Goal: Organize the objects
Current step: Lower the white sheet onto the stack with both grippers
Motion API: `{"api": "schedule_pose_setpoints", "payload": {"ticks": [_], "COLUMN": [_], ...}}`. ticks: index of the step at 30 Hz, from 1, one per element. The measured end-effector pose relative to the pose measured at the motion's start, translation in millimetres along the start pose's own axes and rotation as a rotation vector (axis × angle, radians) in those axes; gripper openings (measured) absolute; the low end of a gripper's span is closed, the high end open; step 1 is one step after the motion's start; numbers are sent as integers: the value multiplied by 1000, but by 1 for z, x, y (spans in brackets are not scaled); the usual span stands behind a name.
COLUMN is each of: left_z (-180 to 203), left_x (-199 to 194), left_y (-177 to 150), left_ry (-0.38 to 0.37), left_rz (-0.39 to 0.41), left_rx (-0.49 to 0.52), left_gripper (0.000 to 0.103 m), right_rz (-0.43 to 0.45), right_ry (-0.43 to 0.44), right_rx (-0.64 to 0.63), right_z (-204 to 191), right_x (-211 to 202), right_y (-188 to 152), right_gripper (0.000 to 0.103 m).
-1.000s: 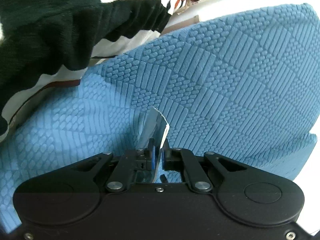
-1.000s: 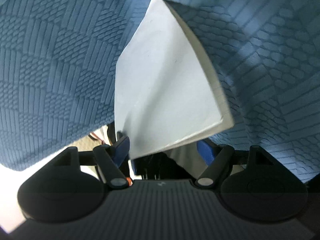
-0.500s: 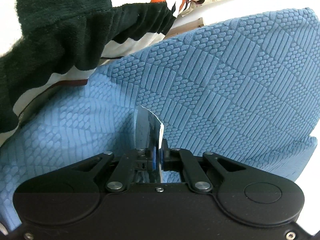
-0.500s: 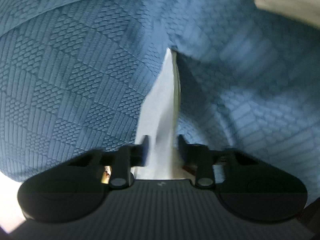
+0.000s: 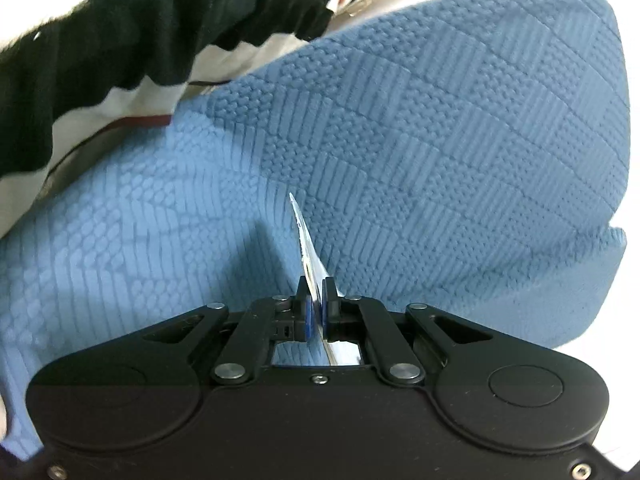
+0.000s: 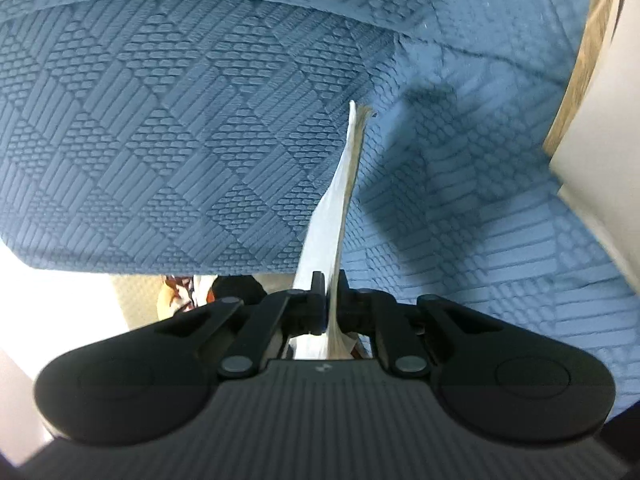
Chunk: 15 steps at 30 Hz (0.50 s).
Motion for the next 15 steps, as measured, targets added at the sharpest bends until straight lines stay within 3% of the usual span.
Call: {"api": "schedule_pose_setpoints", "payload": {"ticks": [15], "left_z": [62], "left_x": [-27], "left_y": [-54], "left_ry": [-82], "left_rz": [-17], "left_rx": [41], "left_gripper": [6], "right_rz": [-25], "right_ry": [50], "right_rx": [-158], "right_z": [-14], "right_x": [-81], "right_y": [12], "right_gripper": [7]}}
Point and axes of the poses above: each gripper's, at about its wrist camera, not at the fingertips, and x roughly the way its jaws point, z to its right, y to its top, the point moved 7 cm from there along x, roughly the way its jaws point, and after that the axes turned 14 degrees about -y, right-handed, at the moved point
